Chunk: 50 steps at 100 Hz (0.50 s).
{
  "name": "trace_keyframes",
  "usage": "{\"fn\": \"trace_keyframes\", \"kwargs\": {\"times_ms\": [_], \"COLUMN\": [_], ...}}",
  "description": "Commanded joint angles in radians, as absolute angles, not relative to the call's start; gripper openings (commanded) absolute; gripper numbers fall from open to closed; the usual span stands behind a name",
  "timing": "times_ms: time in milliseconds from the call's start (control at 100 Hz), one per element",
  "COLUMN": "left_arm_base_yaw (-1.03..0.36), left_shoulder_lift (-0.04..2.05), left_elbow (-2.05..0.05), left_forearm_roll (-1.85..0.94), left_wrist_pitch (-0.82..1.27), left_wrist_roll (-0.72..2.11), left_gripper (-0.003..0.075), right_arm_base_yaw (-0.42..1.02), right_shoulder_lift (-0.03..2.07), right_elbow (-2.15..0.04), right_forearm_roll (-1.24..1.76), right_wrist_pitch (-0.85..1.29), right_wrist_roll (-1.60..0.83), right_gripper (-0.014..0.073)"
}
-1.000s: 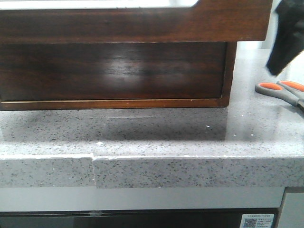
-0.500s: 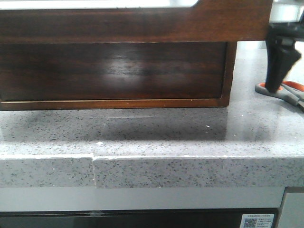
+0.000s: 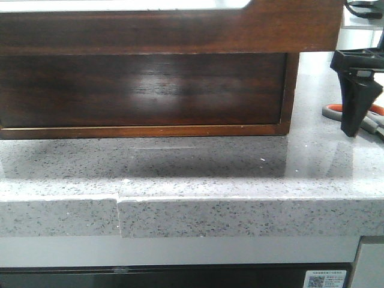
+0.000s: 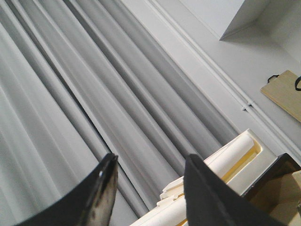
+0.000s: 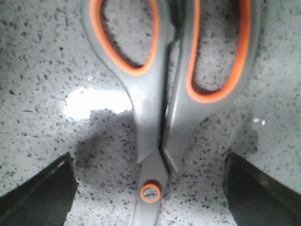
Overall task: Put scissors in drawer with both arms
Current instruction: 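Lower the right gripper over the scissors and grasp the handles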
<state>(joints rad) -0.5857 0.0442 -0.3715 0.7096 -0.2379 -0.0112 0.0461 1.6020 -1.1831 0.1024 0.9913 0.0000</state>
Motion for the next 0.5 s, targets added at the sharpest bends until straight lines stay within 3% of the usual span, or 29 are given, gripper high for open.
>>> {"fn": "trace_keyframes", "kwargs": {"times_ms": [0,90,490], "left_arm_base_yaw": [-0.591,-0.591,-0.591], "left_shoulder_lift": [0.058,0.058,0.058], "left_elbow": [-0.401,-0.401,-0.401], "left_forearm_roll": [0.683,0.683,0.683], "left_wrist_pitch": [-0.275,-0.275,-0.275], "left_wrist_roll": [-0.026,-0.026,-0.026], "left_gripper": [0.0313,0.0313,0.0313], "right_arm_base_yaw": [0.046,0.046,0.046], "right_shoulder_lift": [1.573,1.573,1.573], "right_elbow": [-1.210,-1.210,-1.210], "right_forearm_roll": [0.098,0.098,0.061], "right_wrist_pitch": [0.973,0.973,0.979], "right_wrist_roll": [0.000,0.000,0.000], "right_gripper": [0.0584,0.0545,0.0125]}}
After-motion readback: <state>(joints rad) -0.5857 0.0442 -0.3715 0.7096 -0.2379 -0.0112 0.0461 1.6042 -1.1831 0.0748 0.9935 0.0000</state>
